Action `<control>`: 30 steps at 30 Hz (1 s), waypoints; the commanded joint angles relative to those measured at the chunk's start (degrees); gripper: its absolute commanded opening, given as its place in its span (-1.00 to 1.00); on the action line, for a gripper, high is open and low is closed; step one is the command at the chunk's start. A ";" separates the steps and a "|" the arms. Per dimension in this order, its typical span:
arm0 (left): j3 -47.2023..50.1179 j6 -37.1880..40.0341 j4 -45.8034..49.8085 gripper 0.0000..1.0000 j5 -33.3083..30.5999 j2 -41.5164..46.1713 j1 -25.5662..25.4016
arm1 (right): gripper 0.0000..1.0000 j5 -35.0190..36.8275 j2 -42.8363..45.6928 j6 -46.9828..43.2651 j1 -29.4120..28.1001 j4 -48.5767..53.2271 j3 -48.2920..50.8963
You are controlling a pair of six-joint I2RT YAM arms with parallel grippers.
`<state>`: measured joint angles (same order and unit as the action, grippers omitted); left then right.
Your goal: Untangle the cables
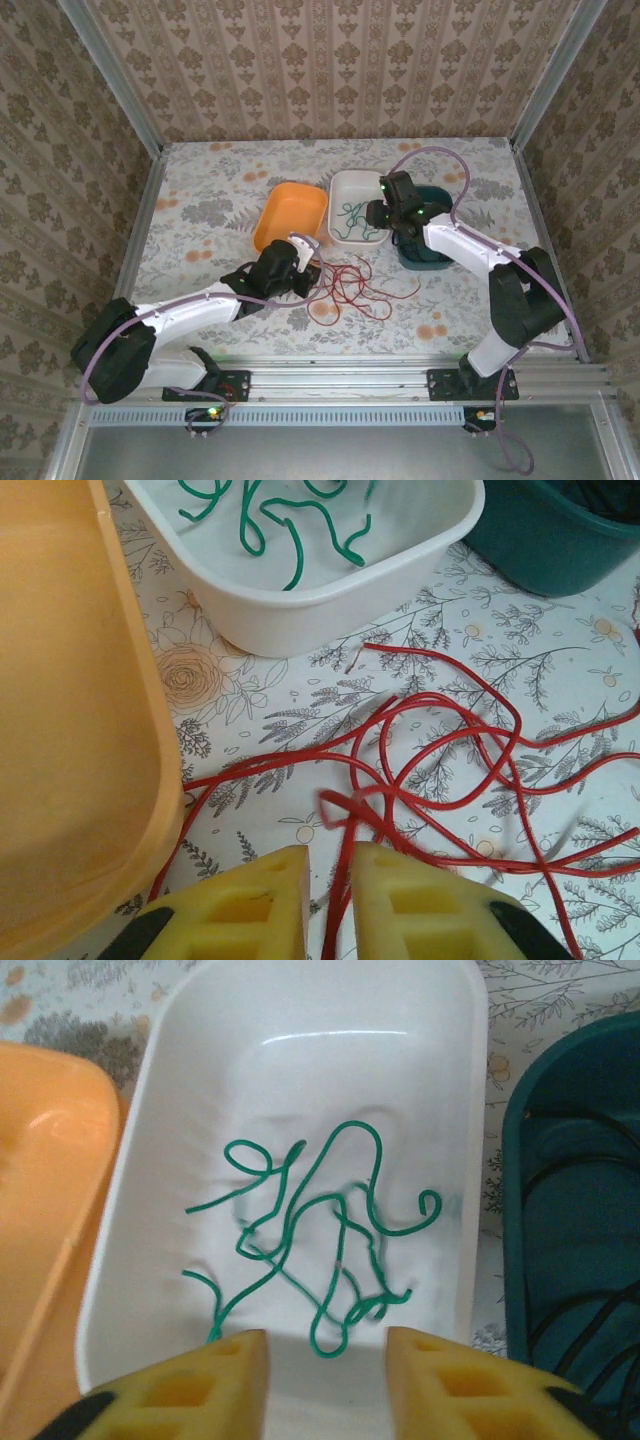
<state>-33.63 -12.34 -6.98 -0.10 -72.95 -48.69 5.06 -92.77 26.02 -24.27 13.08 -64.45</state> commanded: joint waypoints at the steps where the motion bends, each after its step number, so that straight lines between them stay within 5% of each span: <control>1: -0.21 -0.54 0.22 -0.62 -1.40 -0.69 0.19 | -0.14 -3.42 2.68 -0.23 0.10 0.00 -0.76; 5: -0.52 -0.36 -0.14 -0.61 -0.70 -1.44 0.22 | -0.11 -7.13 7.88 -3.09 -0.66 2.62 3.10; 15: -0.96 -0.23 -0.47 -0.72 0.58 -1.85 0.26 | -0.15 -31.90 12.69 -9.75 -11.27 5.40 15.13; 30: -2.35 -0.30 1.62 -0.89 1.59 -1.32 0.21 | -0.16 -46.24 -3.99 -15.47 -13.61 1.84 6.00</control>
<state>-34.15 -12.43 -5.96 0.73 -74.89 -48.64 -35.33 -95.04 12.08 -37.45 16.60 -55.72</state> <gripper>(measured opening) 0.074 0.426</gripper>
